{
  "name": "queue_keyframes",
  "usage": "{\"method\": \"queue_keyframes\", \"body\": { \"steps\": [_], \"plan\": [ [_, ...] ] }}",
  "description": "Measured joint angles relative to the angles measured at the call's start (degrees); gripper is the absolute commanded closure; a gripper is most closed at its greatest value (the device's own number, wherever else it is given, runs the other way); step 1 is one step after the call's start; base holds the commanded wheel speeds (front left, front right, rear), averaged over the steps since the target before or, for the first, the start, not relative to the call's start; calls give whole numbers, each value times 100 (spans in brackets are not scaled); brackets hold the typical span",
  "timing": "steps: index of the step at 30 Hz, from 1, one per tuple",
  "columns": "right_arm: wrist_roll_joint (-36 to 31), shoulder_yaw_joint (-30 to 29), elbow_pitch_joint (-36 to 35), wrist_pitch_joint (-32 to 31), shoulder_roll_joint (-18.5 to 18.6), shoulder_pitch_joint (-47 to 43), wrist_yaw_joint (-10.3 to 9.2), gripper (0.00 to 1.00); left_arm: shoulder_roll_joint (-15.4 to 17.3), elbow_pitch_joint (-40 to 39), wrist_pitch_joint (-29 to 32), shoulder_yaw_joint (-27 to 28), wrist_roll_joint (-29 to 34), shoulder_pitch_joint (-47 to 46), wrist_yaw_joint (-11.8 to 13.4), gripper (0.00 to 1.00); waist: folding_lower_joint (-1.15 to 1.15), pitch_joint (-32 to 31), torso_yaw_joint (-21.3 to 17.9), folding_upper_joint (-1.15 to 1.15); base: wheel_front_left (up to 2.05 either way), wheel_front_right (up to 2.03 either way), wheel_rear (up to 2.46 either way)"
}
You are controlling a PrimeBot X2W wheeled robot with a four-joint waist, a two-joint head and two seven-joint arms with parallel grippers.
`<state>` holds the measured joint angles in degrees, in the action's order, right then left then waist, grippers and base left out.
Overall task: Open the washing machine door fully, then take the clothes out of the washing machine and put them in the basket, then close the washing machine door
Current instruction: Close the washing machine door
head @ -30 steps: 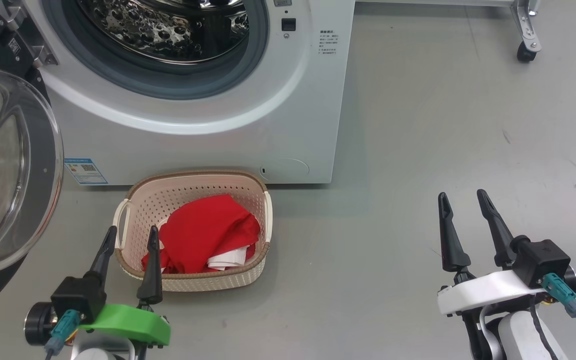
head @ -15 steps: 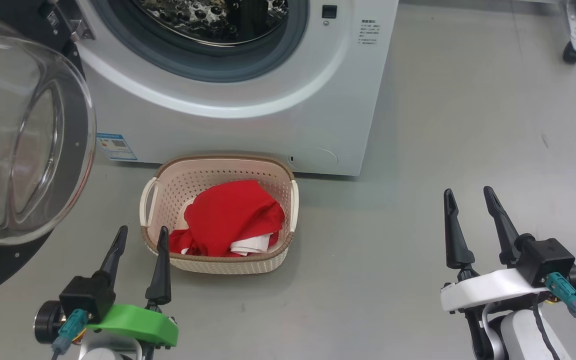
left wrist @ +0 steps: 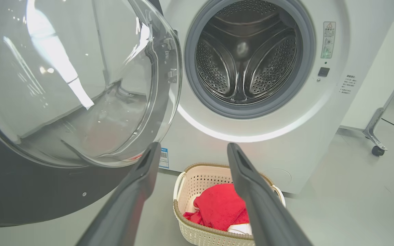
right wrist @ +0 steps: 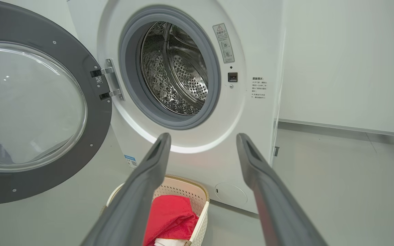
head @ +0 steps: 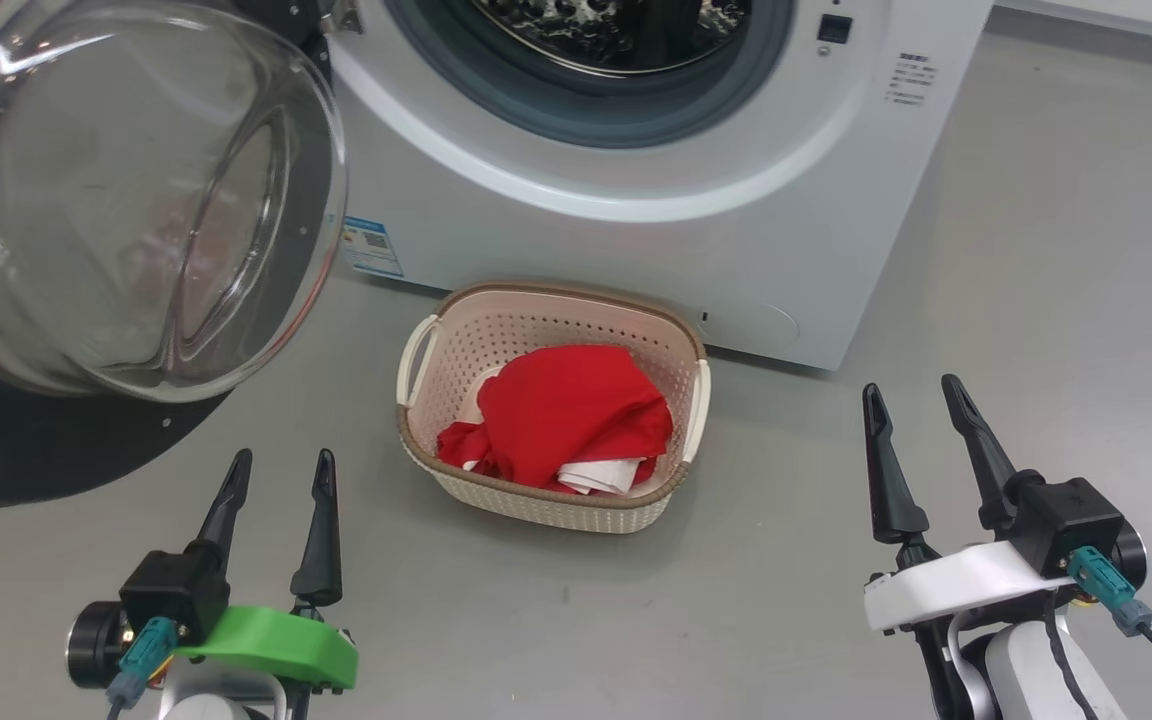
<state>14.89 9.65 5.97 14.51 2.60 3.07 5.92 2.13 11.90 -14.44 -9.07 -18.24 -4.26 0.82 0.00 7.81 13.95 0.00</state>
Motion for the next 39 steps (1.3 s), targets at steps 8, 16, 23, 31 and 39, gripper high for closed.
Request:
{"method": "queue_keyframes", "body": {
  "steps": [8, 16, 23, 31, 39],
  "plan": [
    [-38, 77, 26, 0, 1, 9, 8, 0, 0, -71, 0, 2, -25, 0, 115, 0, 0, -24, 599, 0, 0, 0, 0],
    [-42, 177, 68, 0, 1, 34, 33, 0, 1, -91, 0, 14, -31, 9, 141, 0, 0, -58, 1109, 0, 0, 0, 0],
    [21, 222, 93, 0, 3, 91, 49, 0, 0, -123, 0, 59, -32, 12, 149, 0, 0, -105, 1375, 0, 0, 0, 0],
    [21, 261, 153, 0, 3, 91, 49, 0, 0, -155, 0, 57, -32, 14, 176, 0, 0, -212, 1539, 0, 0, 0, 0],
    [22, 396, 200, 0, 4, 91, 51, 0, 2, -257, 0, 159, -32, 75, 192, 0, 0, -300, 1611, 0, 0, 0, 0]
  ]
}}
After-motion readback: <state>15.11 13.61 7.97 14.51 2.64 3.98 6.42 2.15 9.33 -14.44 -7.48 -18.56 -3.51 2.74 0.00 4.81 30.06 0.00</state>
